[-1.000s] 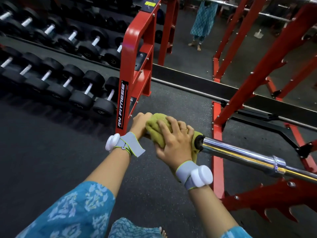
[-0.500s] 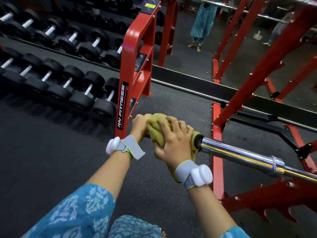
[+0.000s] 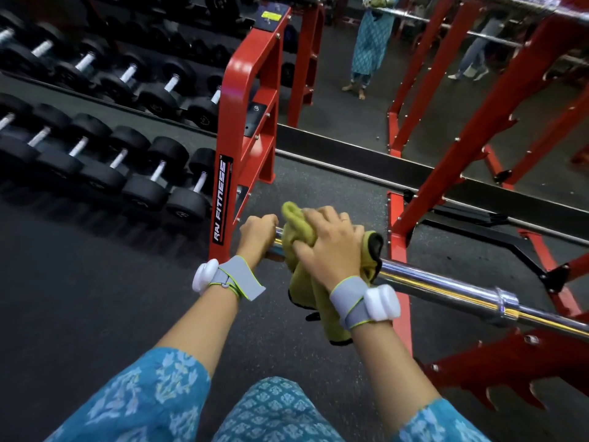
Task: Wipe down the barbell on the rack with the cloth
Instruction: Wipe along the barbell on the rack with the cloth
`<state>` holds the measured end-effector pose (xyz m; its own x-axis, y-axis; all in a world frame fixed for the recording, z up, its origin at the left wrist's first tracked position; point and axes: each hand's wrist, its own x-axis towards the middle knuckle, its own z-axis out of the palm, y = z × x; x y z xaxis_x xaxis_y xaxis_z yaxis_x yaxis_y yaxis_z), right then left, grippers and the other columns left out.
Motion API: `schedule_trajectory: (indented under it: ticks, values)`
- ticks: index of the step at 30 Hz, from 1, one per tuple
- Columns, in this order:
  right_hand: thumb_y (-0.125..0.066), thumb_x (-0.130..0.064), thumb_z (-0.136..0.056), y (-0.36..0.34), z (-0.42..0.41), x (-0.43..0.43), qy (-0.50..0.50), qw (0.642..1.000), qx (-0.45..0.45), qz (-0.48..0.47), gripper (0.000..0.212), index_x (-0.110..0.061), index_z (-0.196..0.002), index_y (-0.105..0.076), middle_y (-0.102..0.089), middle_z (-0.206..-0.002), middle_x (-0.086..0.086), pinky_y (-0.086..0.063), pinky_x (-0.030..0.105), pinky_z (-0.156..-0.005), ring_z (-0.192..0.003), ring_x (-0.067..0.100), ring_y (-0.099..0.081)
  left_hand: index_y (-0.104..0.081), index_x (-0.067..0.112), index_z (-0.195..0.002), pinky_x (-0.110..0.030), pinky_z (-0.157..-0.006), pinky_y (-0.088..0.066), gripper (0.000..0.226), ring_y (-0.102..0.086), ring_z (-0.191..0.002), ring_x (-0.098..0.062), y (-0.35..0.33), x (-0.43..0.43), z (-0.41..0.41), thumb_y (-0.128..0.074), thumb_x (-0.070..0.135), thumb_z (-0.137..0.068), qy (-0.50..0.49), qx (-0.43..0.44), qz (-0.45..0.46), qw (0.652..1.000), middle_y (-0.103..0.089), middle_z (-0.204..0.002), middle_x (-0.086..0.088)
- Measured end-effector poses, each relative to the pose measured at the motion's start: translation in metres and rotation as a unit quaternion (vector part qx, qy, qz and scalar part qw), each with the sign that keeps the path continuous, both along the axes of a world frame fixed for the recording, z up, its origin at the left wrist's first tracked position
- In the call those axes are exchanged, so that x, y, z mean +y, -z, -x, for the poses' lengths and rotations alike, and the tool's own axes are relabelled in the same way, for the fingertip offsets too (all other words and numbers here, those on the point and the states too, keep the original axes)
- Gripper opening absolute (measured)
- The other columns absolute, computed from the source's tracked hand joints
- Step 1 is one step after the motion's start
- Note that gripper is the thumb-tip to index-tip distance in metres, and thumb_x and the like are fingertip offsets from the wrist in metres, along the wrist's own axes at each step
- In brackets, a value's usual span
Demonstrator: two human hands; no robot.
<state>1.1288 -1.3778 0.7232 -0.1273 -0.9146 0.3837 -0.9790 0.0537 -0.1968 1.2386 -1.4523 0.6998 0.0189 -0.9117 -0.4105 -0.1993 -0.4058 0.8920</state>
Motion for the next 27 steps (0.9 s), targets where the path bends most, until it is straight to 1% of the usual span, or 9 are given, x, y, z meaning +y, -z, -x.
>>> schedule_trajectory:
  ticks: [4, 8, 10, 12, 14, 16, 20, 24, 27]
  values:
    - [-0.049, -0.046, -0.064, 0.014, 0.008, 0.021, -0.096, 0.993, -0.003, 0.074, 0.050, -0.026, -0.104, -0.069, -0.064, -0.102, -0.001, -0.031, 0.036, -0.070, -0.078, 0.030, -0.055, -0.059, -0.007, -0.110, -0.047, -0.066, -0.057, 0.036, -0.062, -0.086, -0.037, 0.003, 0.003, -0.001, -0.050, 0.019, -0.088, -0.006, 0.005, -0.008, 1.000, -0.059, -0.099, -0.021]
    - [-0.044, -0.048, -0.062, 0.006, 0.024, 0.020, 0.002, 0.997, -0.042, 0.065, 0.050, -0.025, -0.100, -0.067, -0.062, -0.096, -0.002, -0.029, 0.035, -0.069, -0.081, 0.031, -0.054, -0.060, -0.009, -0.098, -0.036, -0.034, -0.049, 0.029, -0.059, -0.068, -0.032, -0.001, 0.003, 0.001, -0.054, 0.014, -0.082, -0.020, 0.038, -0.015, 0.999, -0.054, -0.100, -0.019]
    - [-0.040, -0.049, -0.065, -0.007, 0.021, 0.007, 0.085, 0.993, -0.078, -0.019, 0.049, -0.025, -0.102, -0.061, -0.058, -0.102, 0.000, -0.024, 0.037, -0.073, -0.096, 0.031, -0.051, -0.060, -0.006, -0.095, -0.038, -0.036, -0.051, 0.026, -0.057, -0.066, -0.028, 0.000, 0.003, 0.001, -0.054, 0.015, -0.082, -0.028, 0.030, -0.011, 0.999, -0.052, -0.092, -0.013]
    - [-0.041, -0.048, -0.074, -0.013, 0.015, -0.006, 0.107, 0.987, -0.081, -0.084, 0.041, -0.025, -0.105, -0.055, -0.054, -0.110, 0.000, -0.027, 0.040, -0.082, -0.107, 0.030, -0.046, -0.062, -0.004, -0.094, -0.045, -0.054, -0.056, 0.031, -0.057, -0.073, -0.031, -0.001, 0.003, 0.002, -0.054, 0.022, -0.079, -0.036, 0.010, -0.005, 0.999, -0.055, -0.092, -0.014]
    - [-0.049, -0.045, -0.080, -0.013, 0.007, -0.013, 0.060, 0.992, -0.048, -0.098, 0.036, -0.026, -0.110, -0.055, -0.053, -0.113, 0.000, -0.029, 0.041, -0.086, -0.109, 0.030, -0.046, -0.064, -0.004, -0.097, -0.036, -0.070, -0.049, 0.036, -0.054, -0.083, -0.030, 0.000, 0.003, 0.002, -0.053, 0.027, -0.081, -0.031, -0.035, 0.016, 0.999, -0.061, -0.102, -0.019]
    - [-0.048, -0.046, -0.073, -0.007, 0.002, -0.008, -0.031, 0.998, 0.013, -0.051, 0.043, -0.026, -0.109, -0.060, -0.056, -0.108, -0.001, -0.032, 0.041, -0.077, -0.097, 0.032, -0.050, -0.064, -0.006, -0.102, -0.026, -0.065, -0.039, 0.037, -0.052, -0.087, -0.031, 0.004, 0.002, 0.000, -0.050, 0.025, -0.089, -0.020, -0.060, 0.034, 0.997, -0.061, -0.108, -0.023]
    - [-0.047, -0.046, -0.064, 0.002, 0.017, 0.014, -0.164, 0.986, -0.023, 0.028, 0.049, -0.025, -0.104, -0.067, -0.062, -0.104, -0.004, -0.035, 0.037, -0.067, -0.079, 0.029, -0.052, -0.060, -0.010, -0.108, -0.032, -0.073, -0.055, 0.041, -0.059, -0.095, -0.041, 0.009, 0.004, 0.000, -0.047, 0.024, -0.091, -0.008, -0.028, 0.044, 0.999, -0.061, -0.111, -0.028]
    - [-0.040, -0.052, -0.063, 0.000, 0.029, 0.015, -0.043, 0.996, -0.073, 0.020, 0.054, -0.026, -0.103, -0.064, -0.060, -0.102, -0.004, -0.030, 0.037, -0.072, -0.090, 0.031, -0.052, -0.064, -0.009, -0.101, -0.033, -0.041, -0.052, 0.036, -0.055, -0.083, -0.033, 0.004, 0.002, 0.001, -0.052, 0.021, -0.085, -0.021, -0.017, 0.015, 1.000, -0.056, -0.104, -0.020]
    - [-0.043, -0.048, -0.072, -0.014, 0.017, -0.005, 0.089, 0.987, -0.102, -0.088, 0.041, -0.025, -0.103, -0.057, -0.056, -0.110, 0.000, -0.030, 0.040, -0.084, -0.108, 0.031, -0.047, -0.064, -0.009, -0.100, -0.036, -0.074, -0.050, 0.039, -0.054, -0.094, -0.037, 0.004, 0.002, 0.002, -0.050, 0.025, -0.086, -0.024, -0.055, 0.032, 0.998, -0.060, -0.106, -0.021]
